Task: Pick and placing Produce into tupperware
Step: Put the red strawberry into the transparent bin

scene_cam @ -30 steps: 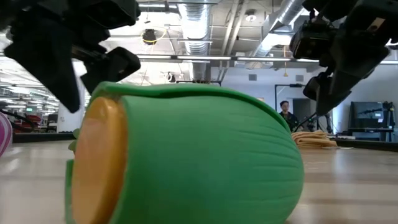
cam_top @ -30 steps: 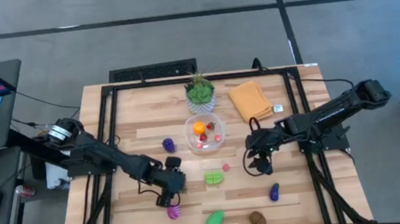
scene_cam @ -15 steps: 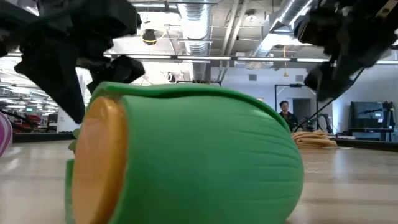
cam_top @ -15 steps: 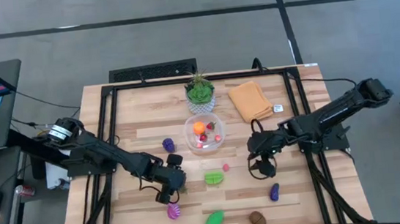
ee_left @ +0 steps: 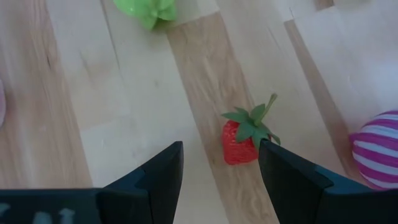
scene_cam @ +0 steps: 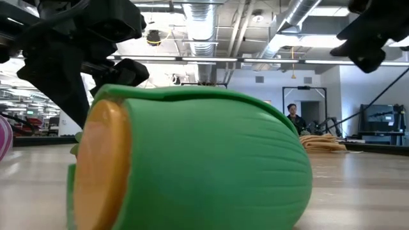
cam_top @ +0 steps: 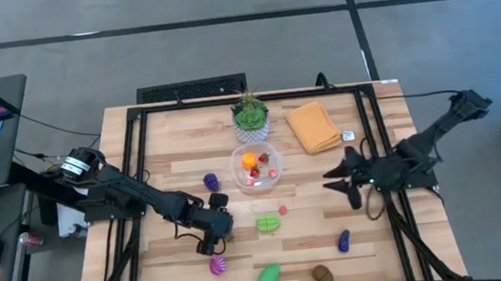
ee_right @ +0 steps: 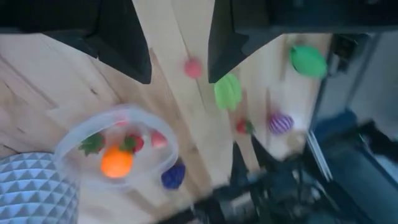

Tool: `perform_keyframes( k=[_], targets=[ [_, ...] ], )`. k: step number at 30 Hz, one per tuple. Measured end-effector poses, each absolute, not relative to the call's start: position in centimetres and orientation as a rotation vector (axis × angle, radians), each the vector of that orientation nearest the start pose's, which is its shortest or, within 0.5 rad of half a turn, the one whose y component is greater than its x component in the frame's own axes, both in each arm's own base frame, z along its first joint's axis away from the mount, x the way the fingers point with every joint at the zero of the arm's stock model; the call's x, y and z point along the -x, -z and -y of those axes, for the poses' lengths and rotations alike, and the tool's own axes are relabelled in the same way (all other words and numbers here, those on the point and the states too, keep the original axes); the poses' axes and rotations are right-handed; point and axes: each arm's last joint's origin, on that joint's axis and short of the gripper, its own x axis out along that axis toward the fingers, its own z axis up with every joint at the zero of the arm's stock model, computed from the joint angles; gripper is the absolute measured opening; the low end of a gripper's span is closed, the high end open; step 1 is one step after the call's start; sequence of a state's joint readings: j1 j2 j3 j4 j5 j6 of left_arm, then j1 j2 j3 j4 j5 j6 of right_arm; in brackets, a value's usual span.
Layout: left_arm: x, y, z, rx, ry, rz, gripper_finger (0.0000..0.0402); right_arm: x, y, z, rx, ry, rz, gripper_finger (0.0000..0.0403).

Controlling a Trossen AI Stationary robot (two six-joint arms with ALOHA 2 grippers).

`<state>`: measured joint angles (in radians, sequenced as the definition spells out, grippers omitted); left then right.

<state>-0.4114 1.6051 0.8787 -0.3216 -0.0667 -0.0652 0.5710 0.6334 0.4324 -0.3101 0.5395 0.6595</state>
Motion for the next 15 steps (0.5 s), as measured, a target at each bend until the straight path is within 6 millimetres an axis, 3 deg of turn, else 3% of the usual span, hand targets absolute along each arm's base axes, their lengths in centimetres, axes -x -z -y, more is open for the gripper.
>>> perform_keyframes(
  k=[7,15],
  targets=[
    [-27.6,-16.6,11.9,-0.194,0.293,-1.031,0.0199,-10.4,-22.1,-6.1,-0.447,0.142,-0.300,0.0169],
    [-27.7,-16.7,12.3,-0.217,0.348,-0.997,0.0199,-10.0,-22.1,-6.3,-0.432,0.166,-0.270,0.0169]
  ],
)
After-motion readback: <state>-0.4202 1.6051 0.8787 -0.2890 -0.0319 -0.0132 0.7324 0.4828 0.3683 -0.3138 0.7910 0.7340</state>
